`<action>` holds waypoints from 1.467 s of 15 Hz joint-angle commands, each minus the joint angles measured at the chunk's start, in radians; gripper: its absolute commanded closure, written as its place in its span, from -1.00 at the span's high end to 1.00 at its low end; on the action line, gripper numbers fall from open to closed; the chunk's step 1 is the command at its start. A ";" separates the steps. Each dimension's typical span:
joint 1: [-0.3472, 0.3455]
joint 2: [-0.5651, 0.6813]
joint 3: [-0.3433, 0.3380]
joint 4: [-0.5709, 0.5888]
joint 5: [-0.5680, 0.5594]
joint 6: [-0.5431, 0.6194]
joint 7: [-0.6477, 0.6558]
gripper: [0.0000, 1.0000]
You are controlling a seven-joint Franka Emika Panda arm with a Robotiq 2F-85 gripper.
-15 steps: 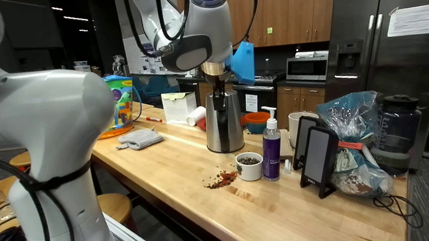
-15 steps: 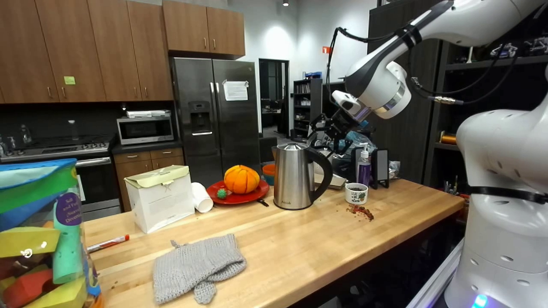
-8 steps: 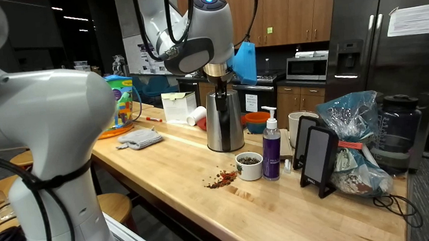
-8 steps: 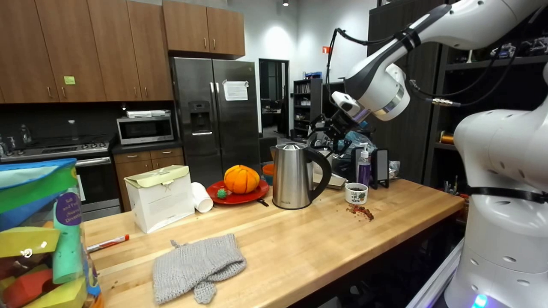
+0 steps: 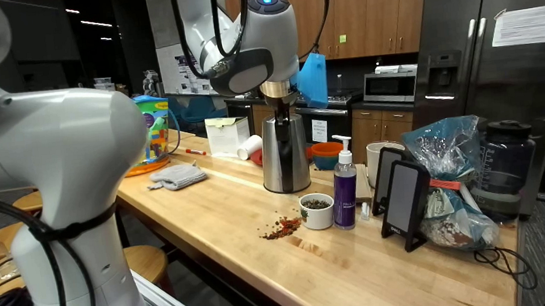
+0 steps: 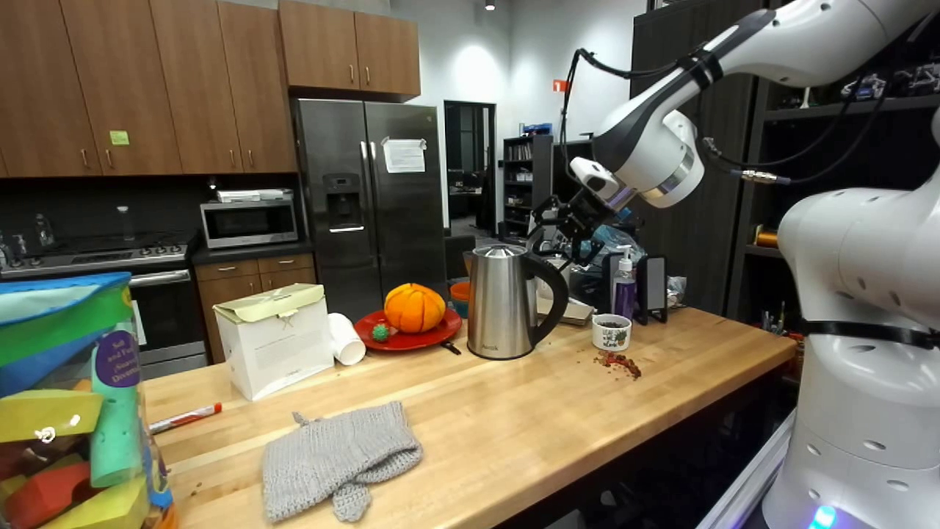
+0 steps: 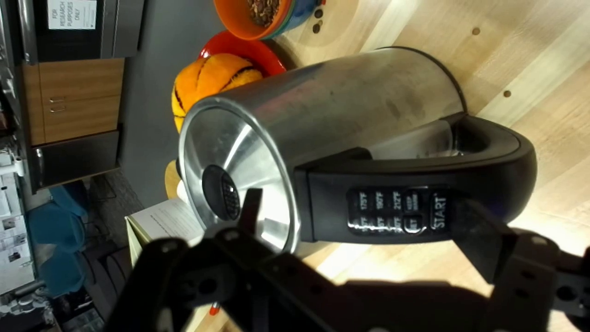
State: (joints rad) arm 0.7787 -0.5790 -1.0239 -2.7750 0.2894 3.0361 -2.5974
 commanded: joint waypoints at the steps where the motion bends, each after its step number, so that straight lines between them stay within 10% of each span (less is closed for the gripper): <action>1: -0.009 -0.034 -0.003 0.000 -0.035 0.010 0.000 1.00; 22: 0.019 -0.041 -0.025 0.002 -0.062 0.018 0.000 1.00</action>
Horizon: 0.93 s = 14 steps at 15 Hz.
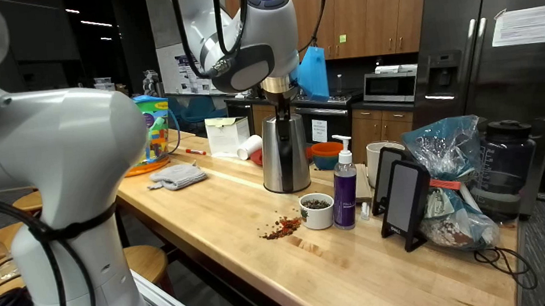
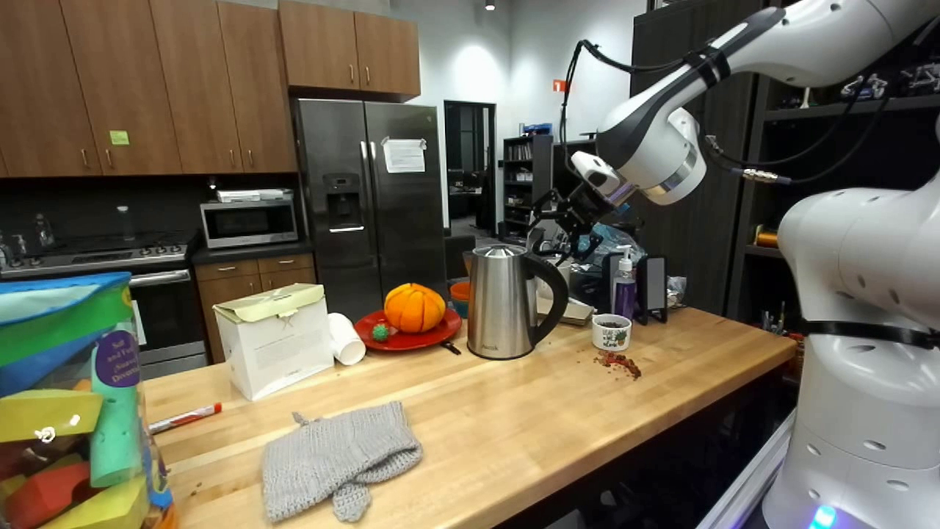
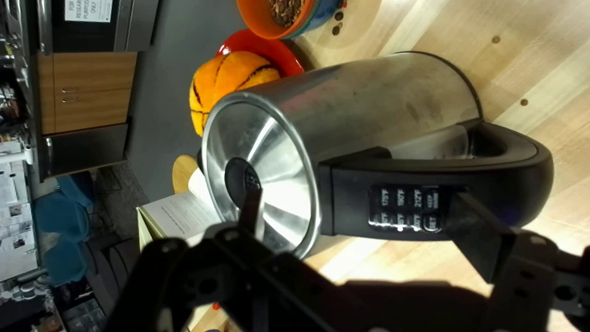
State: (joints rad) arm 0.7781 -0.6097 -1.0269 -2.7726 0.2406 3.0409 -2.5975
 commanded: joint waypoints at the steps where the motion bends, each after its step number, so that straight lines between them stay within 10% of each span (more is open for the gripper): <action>1: 0.024 -0.009 -0.026 0.000 -0.012 0.015 0.000 1.00; 14: 0.062 -0.009 -0.064 0.000 -0.011 0.022 0.000 1.00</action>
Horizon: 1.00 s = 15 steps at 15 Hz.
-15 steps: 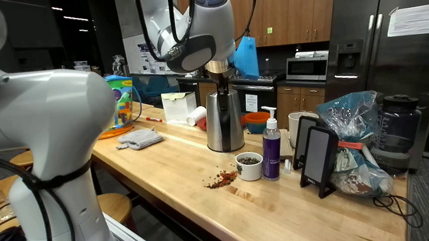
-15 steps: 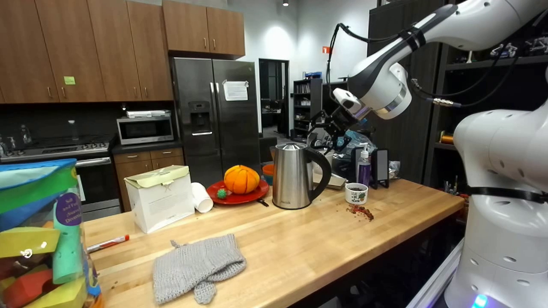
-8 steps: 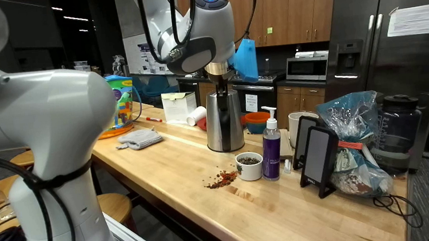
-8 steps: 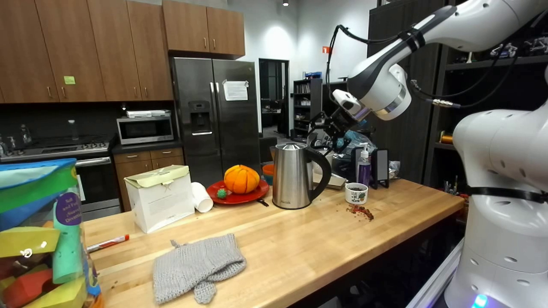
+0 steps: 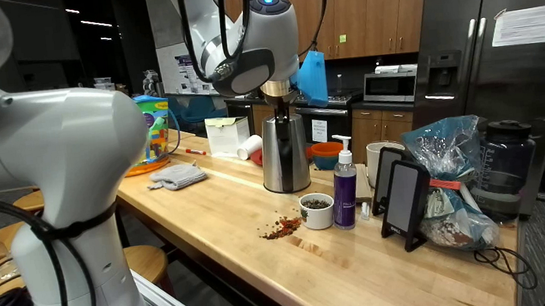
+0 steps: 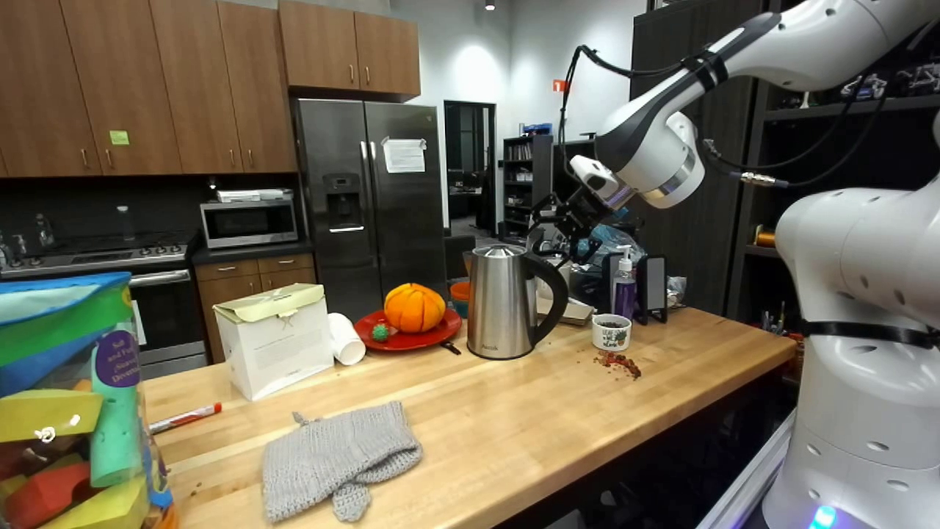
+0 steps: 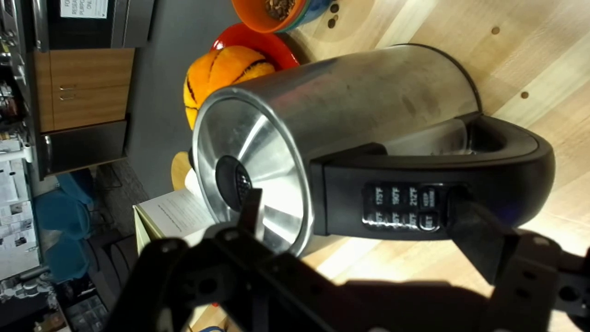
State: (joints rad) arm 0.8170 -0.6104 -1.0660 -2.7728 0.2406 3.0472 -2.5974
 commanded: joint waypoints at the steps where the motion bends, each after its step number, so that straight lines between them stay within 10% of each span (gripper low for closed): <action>1: 0.021 -0.005 -0.023 0.000 -0.008 0.012 0.000 1.00; 15: 0.110 0.025 -0.114 0.029 -0.154 0.007 0.158 1.00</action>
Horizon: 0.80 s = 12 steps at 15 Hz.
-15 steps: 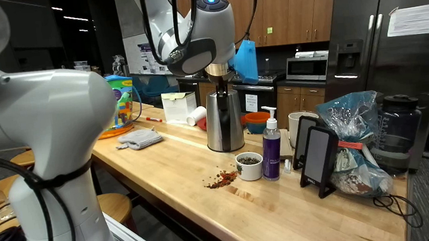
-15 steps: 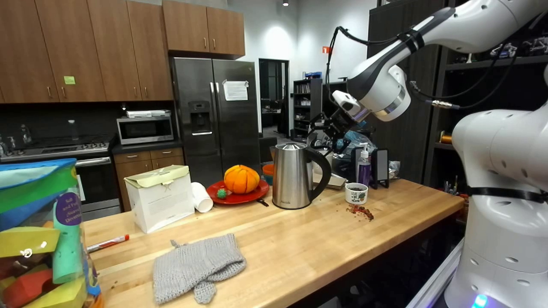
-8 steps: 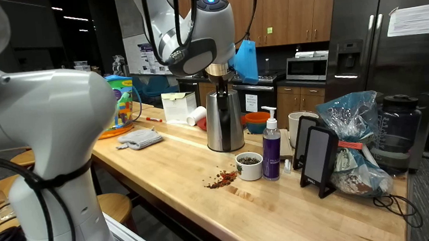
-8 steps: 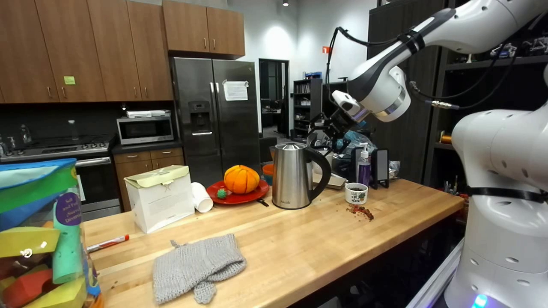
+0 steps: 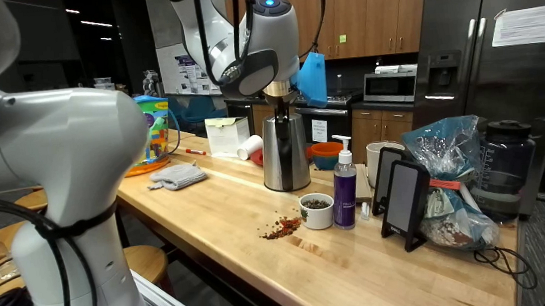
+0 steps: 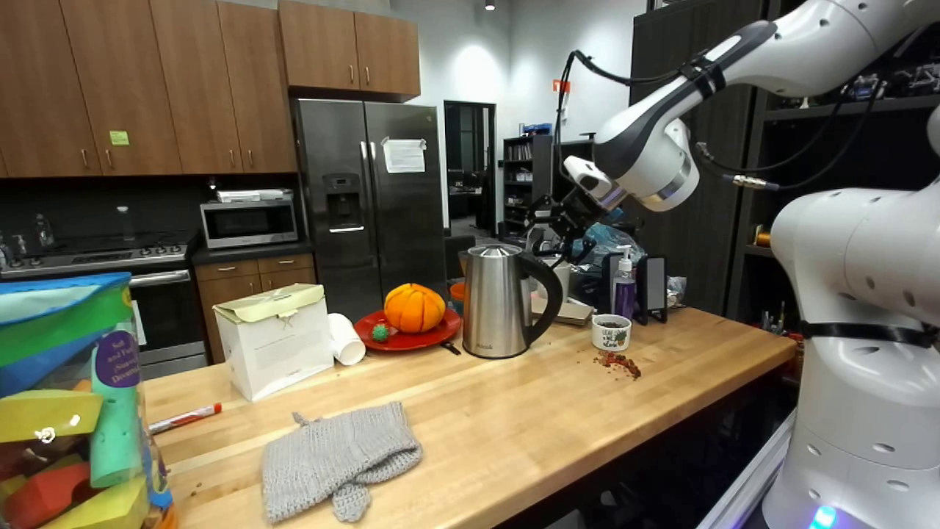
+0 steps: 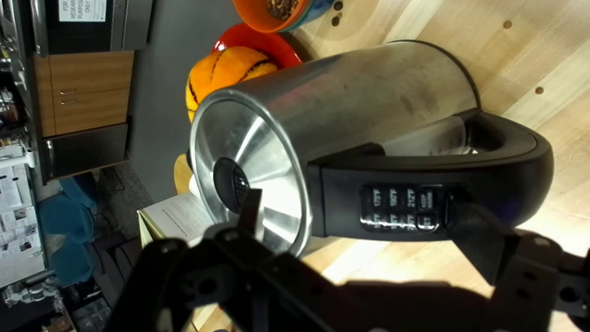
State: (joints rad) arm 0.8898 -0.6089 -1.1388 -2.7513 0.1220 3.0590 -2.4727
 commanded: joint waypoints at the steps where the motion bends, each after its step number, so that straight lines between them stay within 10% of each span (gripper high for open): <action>1: 0.037 0.021 -0.044 0.007 -0.045 -0.006 0.041 1.00; 12: -0.229 -0.050 0.125 -0.023 -0.174 -0.088 0.069 1.00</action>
State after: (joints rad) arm 0.7529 -0.6150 -1.0679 -2.7750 -0.0161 3.0214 -2.4051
